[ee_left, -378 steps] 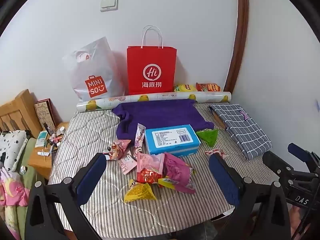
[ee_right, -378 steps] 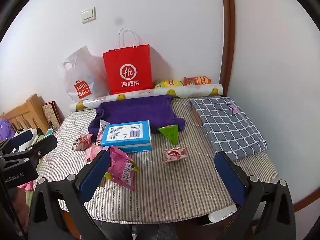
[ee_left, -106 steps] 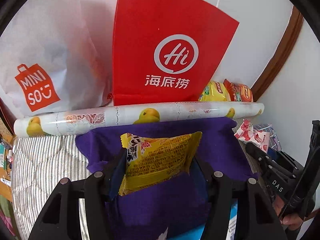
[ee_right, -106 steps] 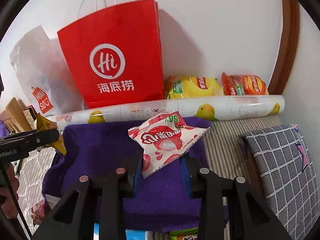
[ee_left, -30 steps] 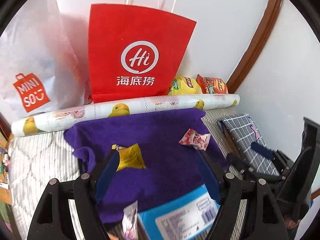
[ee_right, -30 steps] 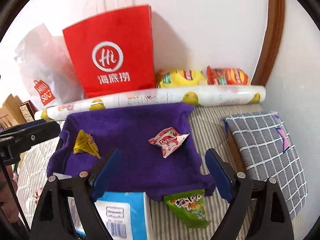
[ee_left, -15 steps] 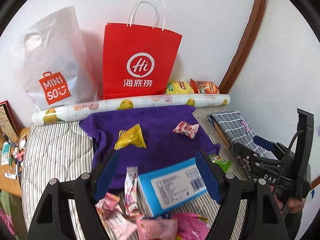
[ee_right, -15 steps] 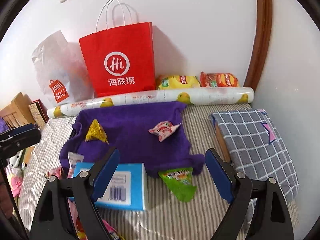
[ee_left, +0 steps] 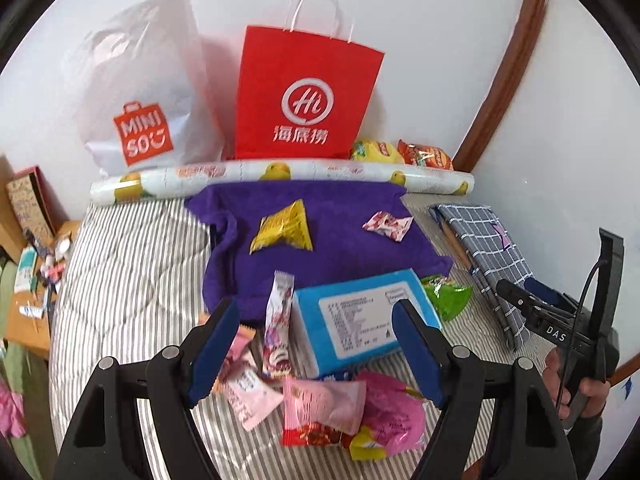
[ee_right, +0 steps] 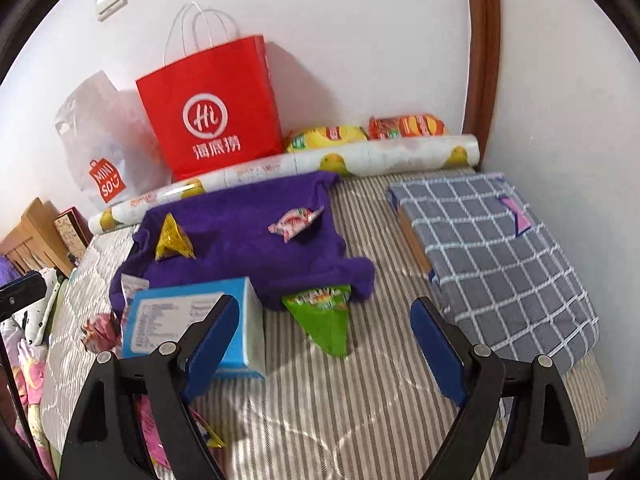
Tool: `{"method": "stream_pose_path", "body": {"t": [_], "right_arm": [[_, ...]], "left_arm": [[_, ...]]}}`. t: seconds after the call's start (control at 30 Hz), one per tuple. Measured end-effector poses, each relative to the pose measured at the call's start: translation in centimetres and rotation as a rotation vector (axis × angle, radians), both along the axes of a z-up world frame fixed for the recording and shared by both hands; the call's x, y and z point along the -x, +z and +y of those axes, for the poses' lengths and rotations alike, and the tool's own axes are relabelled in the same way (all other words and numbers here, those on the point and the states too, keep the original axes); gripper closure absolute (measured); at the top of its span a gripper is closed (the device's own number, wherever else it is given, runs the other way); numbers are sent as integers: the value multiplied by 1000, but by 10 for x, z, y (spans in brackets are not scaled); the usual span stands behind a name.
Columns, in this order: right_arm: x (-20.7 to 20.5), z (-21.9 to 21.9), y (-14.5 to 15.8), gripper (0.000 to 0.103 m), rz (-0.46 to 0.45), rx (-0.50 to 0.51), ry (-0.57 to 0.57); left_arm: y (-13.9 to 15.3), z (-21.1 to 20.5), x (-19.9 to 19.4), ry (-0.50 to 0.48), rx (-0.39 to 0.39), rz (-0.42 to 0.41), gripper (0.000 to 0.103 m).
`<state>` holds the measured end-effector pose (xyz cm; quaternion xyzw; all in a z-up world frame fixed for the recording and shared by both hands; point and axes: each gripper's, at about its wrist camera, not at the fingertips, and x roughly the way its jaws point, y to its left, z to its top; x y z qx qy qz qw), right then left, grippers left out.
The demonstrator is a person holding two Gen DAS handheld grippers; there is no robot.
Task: Organize snacks
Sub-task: 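Grasp the green triangular snack bag with the right tool while the left tool moves to the pink bags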
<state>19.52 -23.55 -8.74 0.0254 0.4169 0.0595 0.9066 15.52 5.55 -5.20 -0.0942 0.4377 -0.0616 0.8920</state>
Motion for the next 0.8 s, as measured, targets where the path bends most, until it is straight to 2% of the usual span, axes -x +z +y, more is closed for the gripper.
{"method": "stream_pose_path", "body": {"t": [0.1, 0.43, 0.53, 0.77, 0.8], "right_arm": [[1, -5, -16, 16, 20, 3, -23], [-25, 3, -58, 22, 60, 9, 32], [-36, 7, -69, 27, 75, 1, 49], [-57, 15, -94, 28, 116, 17, 64], [-58, 16, -97, 33, 119, 17, 64]], "left_arm": [[-5, 4, 1, 25, 4, 5, 26], [-28, 15, -18, 86, -19, 65, 25], [-36, 16, -24, 89, -17, 78, 25], [-55, 13, -34, 81, -3, 117, 25], [-56, 13, -35, 80, -2, 120, 25]]}}
